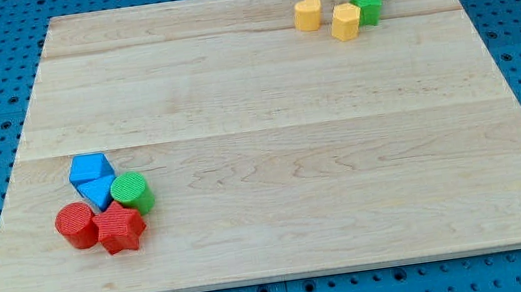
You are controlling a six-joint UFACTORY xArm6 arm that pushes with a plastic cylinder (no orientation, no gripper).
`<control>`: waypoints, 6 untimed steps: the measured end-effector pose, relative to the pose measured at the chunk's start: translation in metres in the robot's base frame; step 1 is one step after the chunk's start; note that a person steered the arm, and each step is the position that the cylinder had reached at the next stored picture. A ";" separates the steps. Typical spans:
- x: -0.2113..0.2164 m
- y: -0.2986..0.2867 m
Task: Put the hexagon in between the heart and green star
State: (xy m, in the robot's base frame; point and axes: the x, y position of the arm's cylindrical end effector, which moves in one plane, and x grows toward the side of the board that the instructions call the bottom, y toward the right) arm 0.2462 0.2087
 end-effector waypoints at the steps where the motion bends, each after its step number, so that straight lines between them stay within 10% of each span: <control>1: 0.021 0.003; 3: 0.094 -0.063; 6: 0.030 -0.081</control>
